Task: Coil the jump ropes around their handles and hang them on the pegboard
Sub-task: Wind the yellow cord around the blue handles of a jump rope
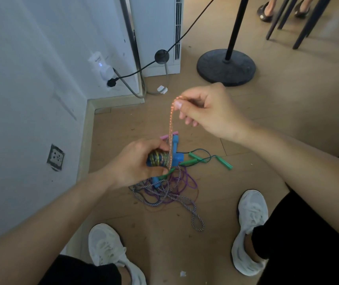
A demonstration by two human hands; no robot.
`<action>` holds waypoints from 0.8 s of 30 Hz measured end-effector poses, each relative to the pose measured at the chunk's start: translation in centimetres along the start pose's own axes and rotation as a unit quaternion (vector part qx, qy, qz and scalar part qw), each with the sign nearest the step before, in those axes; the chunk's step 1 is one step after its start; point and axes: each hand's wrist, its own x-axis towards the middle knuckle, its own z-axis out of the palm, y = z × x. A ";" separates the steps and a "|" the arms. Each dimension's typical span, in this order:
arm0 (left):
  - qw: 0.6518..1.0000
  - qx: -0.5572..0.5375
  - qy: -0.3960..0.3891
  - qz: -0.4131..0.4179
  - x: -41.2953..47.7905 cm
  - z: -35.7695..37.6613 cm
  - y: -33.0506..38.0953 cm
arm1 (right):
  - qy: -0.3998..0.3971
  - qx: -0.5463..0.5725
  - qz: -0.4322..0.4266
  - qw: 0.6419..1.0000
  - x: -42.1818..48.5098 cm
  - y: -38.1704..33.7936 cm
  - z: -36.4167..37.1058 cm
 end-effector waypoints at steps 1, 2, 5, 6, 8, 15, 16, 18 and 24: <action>1.000 -0.020 -0.012 0.002 -0.2 0.1 0.5 | 0.004 -0.007 0.011 1.000 0.3 0.4 -0.2; 0.999 -0.045 -0.021 0.002 -0.3 0.2 0.8 | 0.009 -0.012 0.027 1.000 0.6 0.9 -0.5; 0.992 -0.119 -0.030 0.011 -0.7 0.6 1.8 | 0.017 -0.025 0.079 0.996 1.2 2.7 -1.1; 0.990 -0.140 -0.029 0.008 -0.8 0.7 2.1 | 0.017 -0.027 0.092 0.995 1.4 3.2 -1.1; 0.987 -0.161 -0.023 0.007 -0.9 0.7 2.6 | 0.020 -0.026 0.112 0.993 1.6 4.0 -1.1; 0.968 -0.246 0.047 -0.016 -1.4 0.7 3.3 | 0.054 -0.006 0.184 0.981 1.4 5.9 -0.6; 0.963 -0.262 0.063 -0.019 -1.4 0.5 3.4 | 0.054 -0.003 0.197 0.979 1.2 6.1 -0.4; 0.954 -0.284 0.089 -0.022 -1.6 -0.2 3.5 | 0.048 0.006 0.217 0.975 0.9 6.6 0.0; 0.953 -0.293 0.069 -0.010 -1.4 -1.6 3.0 | -0.015 0.053 0.264 0.963 0.5 7.1 1.1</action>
